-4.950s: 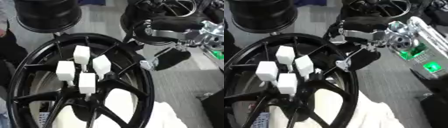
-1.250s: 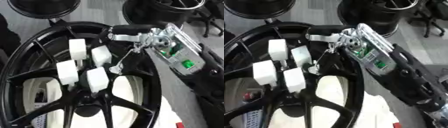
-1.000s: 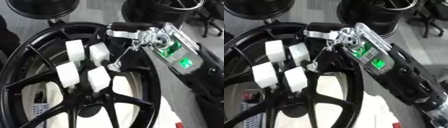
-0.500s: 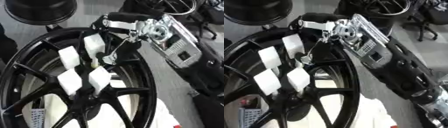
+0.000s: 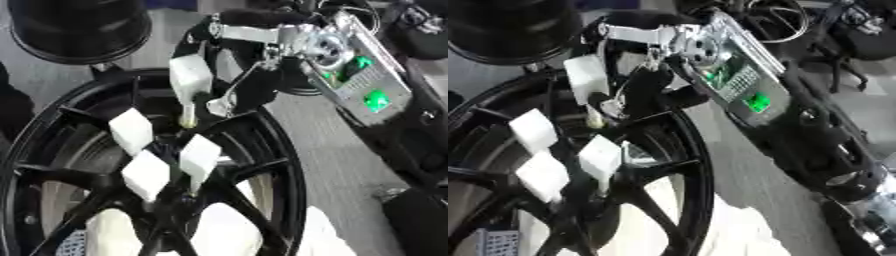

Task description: Pull the pin out of the wheel hub.

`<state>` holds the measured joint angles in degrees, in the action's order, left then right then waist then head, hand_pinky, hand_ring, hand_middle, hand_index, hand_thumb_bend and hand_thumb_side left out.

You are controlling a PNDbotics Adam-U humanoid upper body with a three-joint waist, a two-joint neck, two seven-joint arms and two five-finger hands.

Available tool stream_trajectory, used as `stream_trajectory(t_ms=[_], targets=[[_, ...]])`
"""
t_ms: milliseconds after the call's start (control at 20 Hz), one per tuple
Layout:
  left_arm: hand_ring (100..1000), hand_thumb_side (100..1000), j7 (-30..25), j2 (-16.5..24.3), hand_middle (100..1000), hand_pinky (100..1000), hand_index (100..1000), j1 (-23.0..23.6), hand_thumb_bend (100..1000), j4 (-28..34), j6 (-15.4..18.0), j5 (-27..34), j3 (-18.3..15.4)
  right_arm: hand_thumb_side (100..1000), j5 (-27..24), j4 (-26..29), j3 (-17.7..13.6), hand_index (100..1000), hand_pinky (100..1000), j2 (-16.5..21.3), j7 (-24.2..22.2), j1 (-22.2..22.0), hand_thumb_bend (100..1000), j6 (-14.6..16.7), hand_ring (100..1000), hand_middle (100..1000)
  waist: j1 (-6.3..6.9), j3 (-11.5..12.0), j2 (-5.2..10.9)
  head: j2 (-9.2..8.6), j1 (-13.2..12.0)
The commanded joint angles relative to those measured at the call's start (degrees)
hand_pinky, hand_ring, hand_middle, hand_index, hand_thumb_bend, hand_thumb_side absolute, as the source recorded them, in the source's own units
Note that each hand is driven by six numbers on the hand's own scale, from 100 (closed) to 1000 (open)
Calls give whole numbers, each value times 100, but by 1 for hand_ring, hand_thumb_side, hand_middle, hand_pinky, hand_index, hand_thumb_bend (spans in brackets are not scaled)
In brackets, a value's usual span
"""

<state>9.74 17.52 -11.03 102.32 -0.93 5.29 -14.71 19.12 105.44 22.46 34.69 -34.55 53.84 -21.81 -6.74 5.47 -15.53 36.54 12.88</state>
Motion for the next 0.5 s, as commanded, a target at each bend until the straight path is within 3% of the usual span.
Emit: stream_trajectory(t_ms=[50, 300, 500], targets=[[698, 715, -9, 48, 604, 809, 806, -19, 100, 88, 1, 26, -40, 100, -205, 30, -327, 442, 791, 282, 221, 82, 100, -119, 555, 250, 64, -20, 121, -122, 1], [698, 713, 21, 55, 604, 809, 806, 7, 100, 100, 4, 19, -78, 100, -581, -283, -1015, 448, 782, 810, 706, -94, 100, -340, 548, 247, 67, -129, 122, -177, -171], [698, 711, 91, 96, 604, 810, 806, 58, 100, 123, 7, -8, -156, 100, -820, -388, -1626, 458, 793, 1415, 1093, -590, 100, -381, 560, 258, 67, -340, 112, -139, -398]])
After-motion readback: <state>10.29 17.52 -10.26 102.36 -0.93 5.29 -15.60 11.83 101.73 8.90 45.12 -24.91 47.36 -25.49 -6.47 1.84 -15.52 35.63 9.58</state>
